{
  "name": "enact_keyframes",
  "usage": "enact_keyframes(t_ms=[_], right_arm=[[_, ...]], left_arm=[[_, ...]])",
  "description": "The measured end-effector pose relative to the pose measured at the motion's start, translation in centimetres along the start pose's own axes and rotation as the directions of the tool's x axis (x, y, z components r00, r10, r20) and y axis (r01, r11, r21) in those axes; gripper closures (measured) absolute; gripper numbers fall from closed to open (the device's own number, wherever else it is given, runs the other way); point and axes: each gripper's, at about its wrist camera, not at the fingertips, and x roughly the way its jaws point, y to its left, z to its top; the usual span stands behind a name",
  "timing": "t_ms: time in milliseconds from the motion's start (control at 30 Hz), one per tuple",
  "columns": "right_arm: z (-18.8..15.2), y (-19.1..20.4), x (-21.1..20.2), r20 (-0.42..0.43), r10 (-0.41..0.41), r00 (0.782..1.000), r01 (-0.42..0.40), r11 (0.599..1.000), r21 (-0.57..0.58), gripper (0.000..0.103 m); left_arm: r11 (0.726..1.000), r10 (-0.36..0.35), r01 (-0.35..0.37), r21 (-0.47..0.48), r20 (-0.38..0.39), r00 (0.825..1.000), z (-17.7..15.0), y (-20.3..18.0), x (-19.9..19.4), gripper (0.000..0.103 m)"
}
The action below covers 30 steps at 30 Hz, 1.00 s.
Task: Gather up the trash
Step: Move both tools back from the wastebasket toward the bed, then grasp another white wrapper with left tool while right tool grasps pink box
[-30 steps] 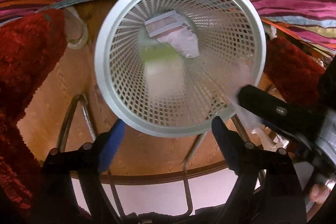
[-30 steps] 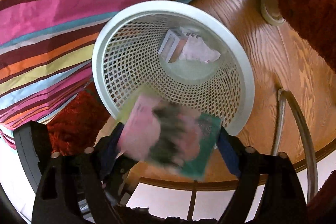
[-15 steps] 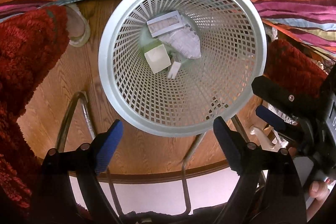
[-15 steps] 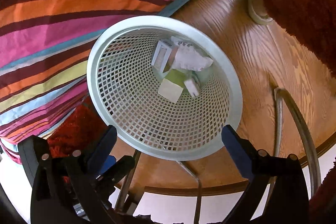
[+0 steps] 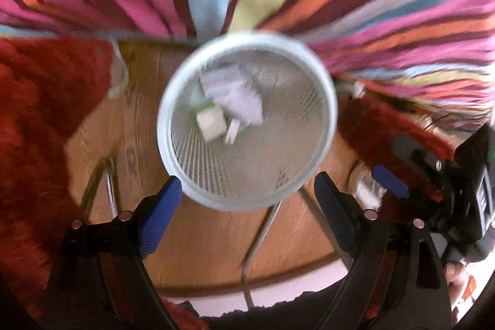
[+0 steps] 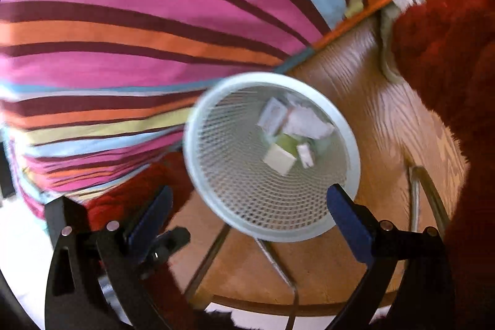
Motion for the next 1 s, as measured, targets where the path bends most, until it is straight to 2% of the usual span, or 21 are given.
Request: enact_keyframes(t_ms=[100,167,200,233,267,300,333,367,400,433,467,600,667,700,733,800,867,933,1000], right_arm=[[0.0,0.6,-2.5,0.060,0.030,0.998,-0.028,0.999,-0.037,0.007],[0.4,1.4,-4.8,0.129,0.047,0.991,-0.040,0.998,-0.058,0.007],[0.8,2.3,-6.7,0.206,0.042,0.978,-0.022,0.995,-0.095,0.007],[1.1,3.4,-8.2,0.273,0.033,0.961,0.006,0.990,-0.140,0.007],[1.1,4.1,-9.1,0.316,0.028,0.948,0.029,0.984,-0.174,0.007],[1.3,5.1,-10.3,0.371,0.022,0.928,0.064,0.973,-0.220,0.007],[1.6,7.2,-12.6,0.473,0.022,0.881,0.139,0.943,-0.303,0.007],[1.9,8.2,-13.5,0.521,0.026,0.853,0.178,0.924,-0.338,0.007],[2.4,9.7,-14.8,0.577,0.036,0.816,0.226,0.899,-0.375,0.007],[2.9,10.8,-15.8,0.607,0.053,0.793,0.246,0.883,-0.399,0.007],[3.4,11.2,-16.3,0.617,0.066,0.784,0.248,0.878,-0.409,0.007],[6.7,14.8,-18.4,0.665,0.122,0.737,0.252,0.863,-0.438,0.007],[7.9,16.3,-18.2,0.673,0.121,0.730,0.280,0.845,-0.455,0.007],[8.6,16.9,-18.2,0.670,0.121,0.732,0.289,0.836,-0.466,0.007],[10.0,18.1,-17.6,0.652,0.119,0.749,0.296,0.820,-0.490,0.007],[11.6,19.2,-17.7,0.613,0.114,0.782,0.295,0.799,-0.524,0.007],[12.7,20.5,-17.2,0.593,0.106,0.798,0.307,0.776,-0.552,0.007],[14.0,21.7,-16.5,0.578,0.094,0.811,0.320,0.755,-0.572,0.007],[14.6,22.1,-15.6,0.563,0.081,0.822,0.319,0.754,-0.574,0.007]], left_arm=[[0.998,-0.003,-0.006,0.063,0.142,0.990,-0.2,-0.7,-3.8,0.018],[0.992,0.013,-0.044,0.117,0.249,0.968,-0.1,-1.7,-6.3,0.018],[0.986,0.023,-0.075,0.152,0.318,0.948,-0.1,-2.6,-7.7,0.018],[0.976,0.025,-0.106,0.189,0.388,0.921,-0.1,-3.6,-9.1,0.018],[0.960,0.010,-0.140,0.242,0.470,0.883,-0.1,-4.8,-10.8,0.018],[0.940,-0.016,-0.171,0.294,0.540,0.842,-0.2,-6.1,-12.1,0.012],[0.919,-0.032,-0.211,0.332,0.597,0.801,-0.2,-7.1,-13.1,0.008],[0.897,-0.042,-0.254,0.361,0.643,0.765,-0.2,-8.1,-13.9,0.008],[0.865,-0.055,-0.308,0.396,0.686,0.725,0.0,-9.5,-14.7,0.008],[0.838,-0.068,-0.345,0.423,0.709,0.702,0.5,-10.7,-15.2,0.008],[0.817,-0.083,-0.368,0.444,0.722,0.687,1.2,-11.9,-15.7,0.008],[0.809,-0.168,-0.331,0.485,0.731,0.661,4.2,-14.6,-17.2,0.008],[0.800,-0.207,-0.312,0.512,0.724,0.657,4.7,-15.8,-17.4,0.008],[0.780,-0.236,-0.311,0.543,0.715,0.658,5.3,-16.6,-17.5,0.008],[0.764,-0.246,-0.320,0.561,0.711,0.659,5.1,-17.2,-17.3,0.008],[0.705,-0.247,-0.372,0.604,0.700,0.670,6.0,-18.8,-16.6,0.008],[0.665,-0.236,-0.418,0.619,0.705,0.668,6.8,-19.8,-15.8,0.008],[0.650,-0.240,-0.427,0.629,0.702,0.670,7.3,-20.2,-15.4,0.008],[0.644,-0.254,-0.415,0.643,0.691,0.676,8.1,-20.2,-15.2,0.008]])
